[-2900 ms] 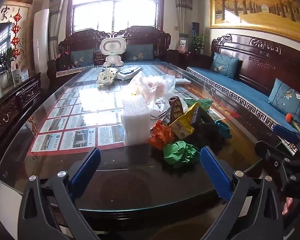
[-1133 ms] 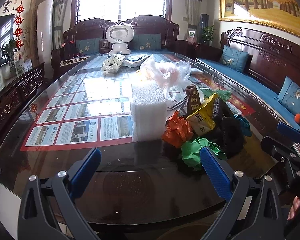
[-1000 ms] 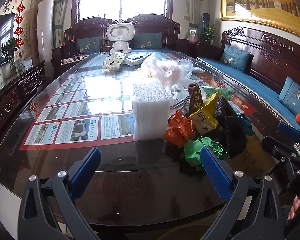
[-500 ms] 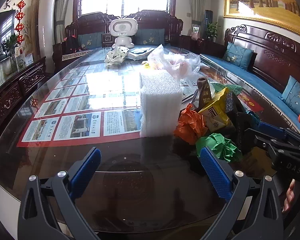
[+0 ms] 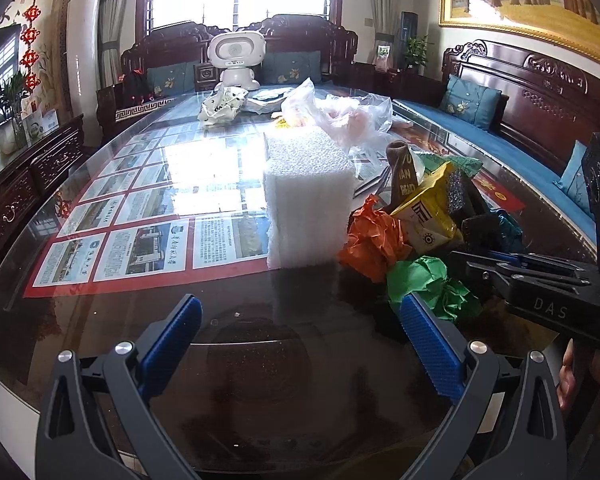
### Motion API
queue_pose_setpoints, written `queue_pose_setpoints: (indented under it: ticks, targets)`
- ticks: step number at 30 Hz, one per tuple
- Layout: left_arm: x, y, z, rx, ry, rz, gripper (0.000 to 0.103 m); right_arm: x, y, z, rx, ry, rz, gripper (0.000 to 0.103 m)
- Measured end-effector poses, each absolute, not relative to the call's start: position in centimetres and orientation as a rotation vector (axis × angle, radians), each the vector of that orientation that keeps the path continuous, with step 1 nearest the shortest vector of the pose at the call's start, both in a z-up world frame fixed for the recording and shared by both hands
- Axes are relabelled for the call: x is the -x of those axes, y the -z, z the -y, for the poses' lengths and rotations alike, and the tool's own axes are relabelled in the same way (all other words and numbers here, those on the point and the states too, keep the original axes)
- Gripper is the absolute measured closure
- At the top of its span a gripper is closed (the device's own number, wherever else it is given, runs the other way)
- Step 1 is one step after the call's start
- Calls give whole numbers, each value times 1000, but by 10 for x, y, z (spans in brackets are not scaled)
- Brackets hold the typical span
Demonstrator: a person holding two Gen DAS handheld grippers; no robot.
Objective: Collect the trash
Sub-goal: 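Grasp the black sponge pad with the right tool while the left tool grasps the crumpled green paper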
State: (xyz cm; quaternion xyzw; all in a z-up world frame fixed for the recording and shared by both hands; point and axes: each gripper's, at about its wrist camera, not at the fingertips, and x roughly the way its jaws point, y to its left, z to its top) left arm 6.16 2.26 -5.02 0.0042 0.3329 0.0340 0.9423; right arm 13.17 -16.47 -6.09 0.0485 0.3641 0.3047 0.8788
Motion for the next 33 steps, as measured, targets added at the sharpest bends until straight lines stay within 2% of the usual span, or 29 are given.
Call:
queue_pose_setpoints:
  ticks: [3,18,29,31,33]
  targets:
    - [-64,52,-20,-12,-69,-684,4,-129,57,167,-106,-637,-734,91]
    - [-101,65,27,53,20,-748,4,-90,23,231,-162,-613,-563,91]
    - [-137,78,67,80,15,-866,5,-91,28,266,-222,-591,-544,91]
    - [-138,77,69,63,5,-864,14,-89,29,269,-225,-594,-543,91]
    - [-137,77,66,52,5,-862,31,-87,30,270,-229,-594,-541,91]
